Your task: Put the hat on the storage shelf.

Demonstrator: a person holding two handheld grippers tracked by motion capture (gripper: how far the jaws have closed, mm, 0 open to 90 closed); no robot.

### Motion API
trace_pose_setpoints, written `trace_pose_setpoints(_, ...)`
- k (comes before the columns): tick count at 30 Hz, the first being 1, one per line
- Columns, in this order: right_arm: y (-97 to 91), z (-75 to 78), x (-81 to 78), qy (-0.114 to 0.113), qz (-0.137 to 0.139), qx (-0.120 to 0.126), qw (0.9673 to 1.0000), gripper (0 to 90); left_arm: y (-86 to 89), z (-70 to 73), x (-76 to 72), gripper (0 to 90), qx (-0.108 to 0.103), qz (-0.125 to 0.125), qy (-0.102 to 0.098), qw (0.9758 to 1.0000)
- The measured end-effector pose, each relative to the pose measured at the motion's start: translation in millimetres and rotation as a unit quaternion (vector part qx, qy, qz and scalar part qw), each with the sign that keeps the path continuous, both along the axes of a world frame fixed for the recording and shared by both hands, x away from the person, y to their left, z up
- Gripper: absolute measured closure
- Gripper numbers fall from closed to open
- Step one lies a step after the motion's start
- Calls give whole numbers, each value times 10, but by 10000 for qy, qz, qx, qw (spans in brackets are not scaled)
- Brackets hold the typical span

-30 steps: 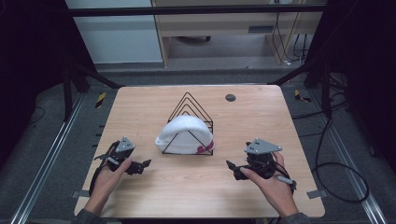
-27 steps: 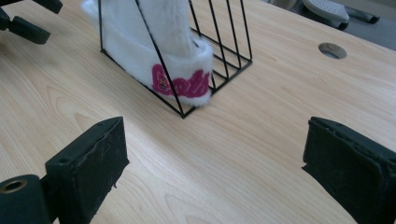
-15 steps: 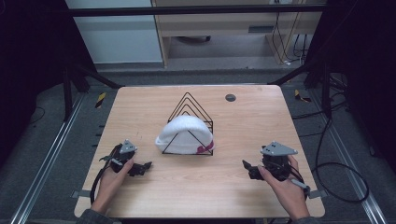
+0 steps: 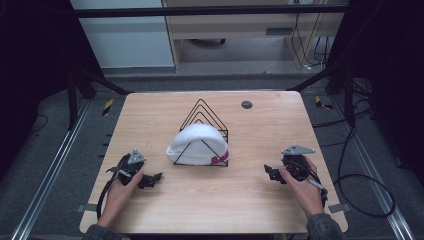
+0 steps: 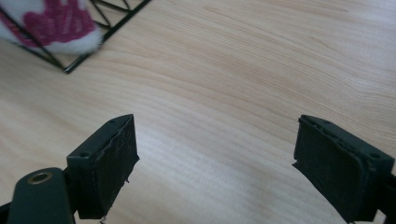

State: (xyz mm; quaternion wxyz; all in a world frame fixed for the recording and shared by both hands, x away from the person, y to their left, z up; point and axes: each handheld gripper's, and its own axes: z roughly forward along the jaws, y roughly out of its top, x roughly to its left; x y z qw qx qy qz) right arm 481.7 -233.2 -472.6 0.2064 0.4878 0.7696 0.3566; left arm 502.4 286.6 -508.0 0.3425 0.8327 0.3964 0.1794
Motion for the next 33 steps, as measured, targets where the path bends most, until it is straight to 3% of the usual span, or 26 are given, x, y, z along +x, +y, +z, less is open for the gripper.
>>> trace_pose_setpoints(7, 76, -132, 222, 145, -208, -15, 9997, 137, 0, 0, -6, 1, 6, 0, 14, 10000)
trace_pose_setpoints(13, 177, -187, 321, 153, -216, -16, 9996, 139, 1, 0, -8, 0, 13, -1, 10, 10000)
trace_pose_setpoints(25, 263, -292, 425, 188, -462, 56, 9987, 139, 2, 1, -13, 0, 20, -14, 18, 10000)
trace_pose_setpoints(33, 293, -345, 426, 164, -525, -20, 9985, 129, 1, 0, -15, 0, 14, -16, 19, 10000)
